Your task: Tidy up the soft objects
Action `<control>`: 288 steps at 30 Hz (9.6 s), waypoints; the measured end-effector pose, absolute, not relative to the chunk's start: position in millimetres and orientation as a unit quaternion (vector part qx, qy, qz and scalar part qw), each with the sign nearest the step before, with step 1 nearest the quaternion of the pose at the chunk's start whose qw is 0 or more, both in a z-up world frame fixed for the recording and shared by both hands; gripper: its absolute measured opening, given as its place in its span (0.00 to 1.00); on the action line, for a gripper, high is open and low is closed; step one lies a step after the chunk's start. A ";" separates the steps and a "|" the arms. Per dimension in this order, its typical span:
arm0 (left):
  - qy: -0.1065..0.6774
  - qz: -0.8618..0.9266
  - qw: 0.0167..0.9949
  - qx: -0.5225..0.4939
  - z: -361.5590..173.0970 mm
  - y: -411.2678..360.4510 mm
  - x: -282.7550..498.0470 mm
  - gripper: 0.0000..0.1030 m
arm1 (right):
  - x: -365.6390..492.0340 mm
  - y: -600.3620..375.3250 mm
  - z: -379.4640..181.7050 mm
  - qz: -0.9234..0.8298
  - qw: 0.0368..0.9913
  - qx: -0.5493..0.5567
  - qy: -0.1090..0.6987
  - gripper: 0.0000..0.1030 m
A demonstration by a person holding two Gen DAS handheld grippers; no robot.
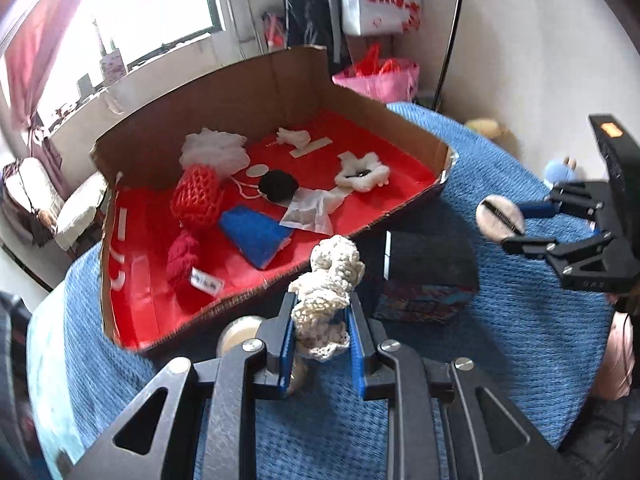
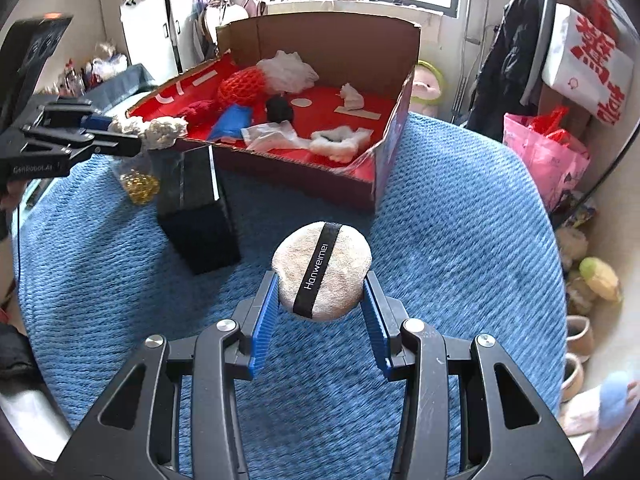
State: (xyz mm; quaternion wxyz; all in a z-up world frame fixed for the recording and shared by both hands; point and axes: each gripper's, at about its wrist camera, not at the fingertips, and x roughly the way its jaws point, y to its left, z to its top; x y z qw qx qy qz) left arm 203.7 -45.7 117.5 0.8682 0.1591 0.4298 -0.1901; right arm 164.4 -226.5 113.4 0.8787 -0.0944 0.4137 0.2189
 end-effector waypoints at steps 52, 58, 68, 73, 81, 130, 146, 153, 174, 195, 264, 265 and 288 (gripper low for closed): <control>0.535 -0.204 0.815 0.086 81.8 -74.7 453.6 0.24 | 389.1 -116.2 121.4 0.274 0.795 -0.208 0.500 0.38; 0.540 -0.207 0.811 0.084 78.8 -72.5 457.5 0.24 | 395.6 -103.8 105.8 0.259 0.782 -0.247 0.511 0.38; 0.546 -0.209 0.807 0.082 75.8 -77.2 459.5 0.24 | 402.0 -90.2 96.2 0.248 0.770 -0.266 0.524 0.41; 0.546 -0.209 0.807 0.078 76.7 -74.2 461.3 0.24 | 401.6 -84.5 96.5 0.245 0.768 -0.268 0.528 0.41; 0.544 -0.199 0.811 0.084 72.6 -67.9 458.9 0.50 | 402.4 -83.0 92.2 0.238 0.767 -0.270 0.531 0.47; 0.374 -0.069 0.925 -0.019 150.4 40.7 242.2 1.00 | 248.9 -118.2 170.3 0.149 0.890 -0.066 0.426 0.87; 0.369 -0.047 0.928 -0.015 109.5 41.8 259.0 1.00 | 268.3 -115.2 129.8 0.089 0.909 -0.047 0.404 0.87; 0.362 -0.037 0.931 -0.014 109.2 45.6 257.3 1.00 | 268.5 -110.7 121.0 0.084 0.910 -0.057 0.401 0.87; 0.385 -0.041 0.922 -0.004 89.9 36.6 263.8 1.00 | 269.2 -115.3 113.4 0.081 0.909 -0.046 0.407 0.87; 0.386 -0.027 0.922 -0.003 85.2 37.4 268.2 1.00 | 268.2 -115.1 113.6 0.081 0.909 -0.043 0.406 0.87; 0.389 -0.028 0.921 -0.003 82.1 34.6 269.1 1.00 | 268.4 -114.5 111.8 0.077 0.909 -0.050 0.406 0.87; 0.389 -0.028 0.921 -0.003 82.1 34.6 269.1 1.00 | 268.4 -114.4 111.6 0.077 0.909 -0.051 0.406 0.87; 0.389 -0.029 0.921 -0.002 80.6 33.5 269.2 1.00 | 268.3 -114.7 111.6 0.077 0.909 -0.052 0.406 0.87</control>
